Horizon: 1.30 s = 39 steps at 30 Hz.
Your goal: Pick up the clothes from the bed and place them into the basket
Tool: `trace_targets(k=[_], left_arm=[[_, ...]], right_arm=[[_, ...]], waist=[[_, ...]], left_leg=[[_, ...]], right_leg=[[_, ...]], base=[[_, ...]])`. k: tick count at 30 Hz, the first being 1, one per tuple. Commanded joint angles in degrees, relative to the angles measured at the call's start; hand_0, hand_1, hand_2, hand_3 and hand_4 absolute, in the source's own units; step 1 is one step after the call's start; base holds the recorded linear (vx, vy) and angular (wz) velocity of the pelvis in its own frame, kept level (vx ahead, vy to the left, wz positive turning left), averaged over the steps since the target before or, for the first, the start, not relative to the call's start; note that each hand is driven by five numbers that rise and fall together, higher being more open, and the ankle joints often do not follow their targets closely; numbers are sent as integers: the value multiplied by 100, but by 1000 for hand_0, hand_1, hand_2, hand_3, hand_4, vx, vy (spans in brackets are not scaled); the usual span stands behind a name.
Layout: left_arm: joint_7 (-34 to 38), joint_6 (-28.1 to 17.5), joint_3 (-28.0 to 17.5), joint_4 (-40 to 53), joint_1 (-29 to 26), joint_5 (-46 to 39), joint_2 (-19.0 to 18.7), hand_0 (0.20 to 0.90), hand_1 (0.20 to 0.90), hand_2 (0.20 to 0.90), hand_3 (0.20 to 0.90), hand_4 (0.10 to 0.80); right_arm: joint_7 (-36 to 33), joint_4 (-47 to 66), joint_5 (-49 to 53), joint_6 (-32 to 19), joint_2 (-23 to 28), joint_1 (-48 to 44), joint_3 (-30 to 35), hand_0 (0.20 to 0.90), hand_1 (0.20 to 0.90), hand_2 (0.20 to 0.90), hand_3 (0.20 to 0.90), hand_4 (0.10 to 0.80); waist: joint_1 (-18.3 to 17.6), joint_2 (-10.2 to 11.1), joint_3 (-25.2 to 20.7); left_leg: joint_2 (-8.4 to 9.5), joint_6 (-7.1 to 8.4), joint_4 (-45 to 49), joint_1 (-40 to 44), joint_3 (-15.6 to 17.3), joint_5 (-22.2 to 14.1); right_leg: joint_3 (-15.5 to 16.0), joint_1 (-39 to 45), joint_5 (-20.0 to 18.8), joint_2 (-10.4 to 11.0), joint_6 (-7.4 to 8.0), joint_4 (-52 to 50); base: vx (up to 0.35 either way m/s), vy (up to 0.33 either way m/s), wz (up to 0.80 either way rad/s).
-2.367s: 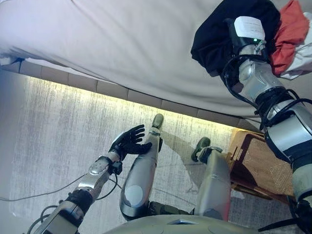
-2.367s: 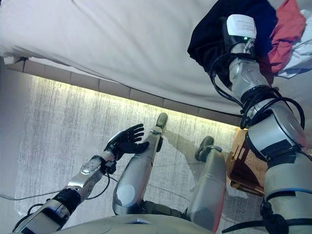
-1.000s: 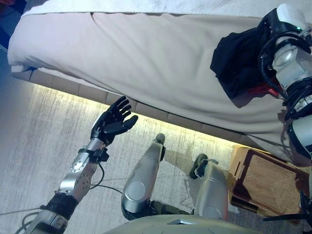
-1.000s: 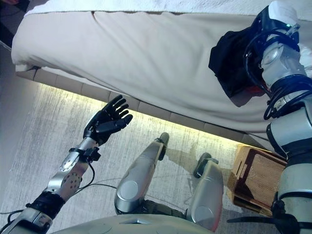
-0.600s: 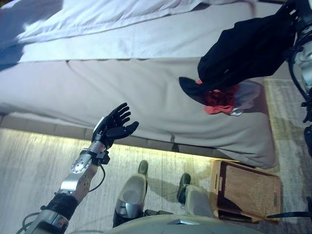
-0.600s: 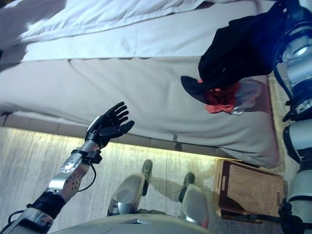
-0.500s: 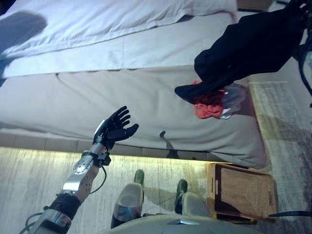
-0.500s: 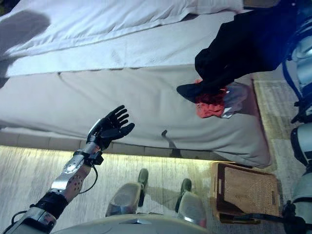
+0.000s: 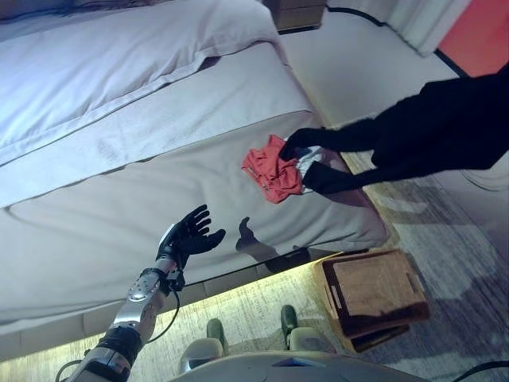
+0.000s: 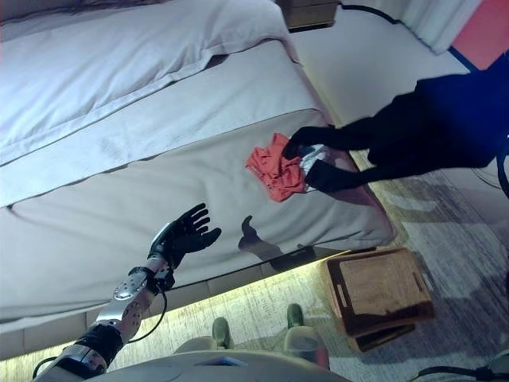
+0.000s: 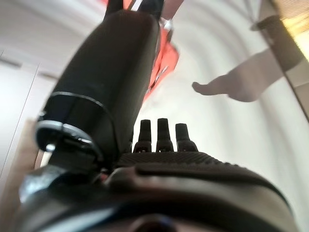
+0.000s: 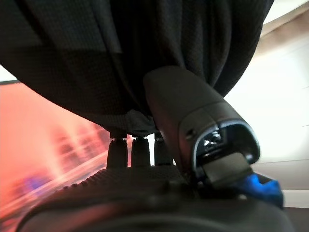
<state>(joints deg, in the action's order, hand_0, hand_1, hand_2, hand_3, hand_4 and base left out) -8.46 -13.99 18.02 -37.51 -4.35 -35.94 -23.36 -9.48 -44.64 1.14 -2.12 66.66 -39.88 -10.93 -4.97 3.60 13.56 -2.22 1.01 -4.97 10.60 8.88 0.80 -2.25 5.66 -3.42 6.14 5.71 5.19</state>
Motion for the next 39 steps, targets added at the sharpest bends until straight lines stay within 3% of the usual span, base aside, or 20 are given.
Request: trace_targets(k=[1,8,16,25,39], left_arm=[[-145,-505,39,-85,-51,186,-15,900,900,900,900,800],[-180,-551,-70,-483,-124,419,142,900,900,900,900,800],[-269,-581,-86,-558,-100,455,111,900,900,900,900,800],[-426,-591,29,-593,-195,388,119,900,900,900,900,800],[-623,-694,111,-684,-418,307,226,900,900,900,900,800]], right_arm=[[-567,490,260,-245,709,22,465,300,300,300,200,100],[-377,696,276,-425,308,1219,1324,300,300,300,200,100],[-266,561,261,-719,-62,1834,1620,300,300,300,200,100],[-208,165,239,-742,-481,1741,1464,300,300,300,200,100],[-88,-999,-479,-590,-988,1267,645,300,300,300,200,100]], waist=[[-49,65,-1004],[-435,-20,-944],[-648,-137,-846],[-721,-320,-694],[-621,-712,-452]], left_leg=[[-376,159,340,-281,-61,-615],[-378,111,464,-86,229,-787],[-358,116,690,-11,487,-942],[-331,141,722,-44,590,-956],[-222,149,666,-106,580,-888]], right_leg=[[-140,-322,255,-25,41,-464],[-613,-347,287,-134,64,-605],[-844,-411,219,-137,104,-637],[-837,-607,182,-140,115,-711],[-720,-736,202,-102,88,-763]], base=[[13,13,-24],[27,14,-25],[20,-24,-27],[-25,-40,-12],[-22,-2,0]])
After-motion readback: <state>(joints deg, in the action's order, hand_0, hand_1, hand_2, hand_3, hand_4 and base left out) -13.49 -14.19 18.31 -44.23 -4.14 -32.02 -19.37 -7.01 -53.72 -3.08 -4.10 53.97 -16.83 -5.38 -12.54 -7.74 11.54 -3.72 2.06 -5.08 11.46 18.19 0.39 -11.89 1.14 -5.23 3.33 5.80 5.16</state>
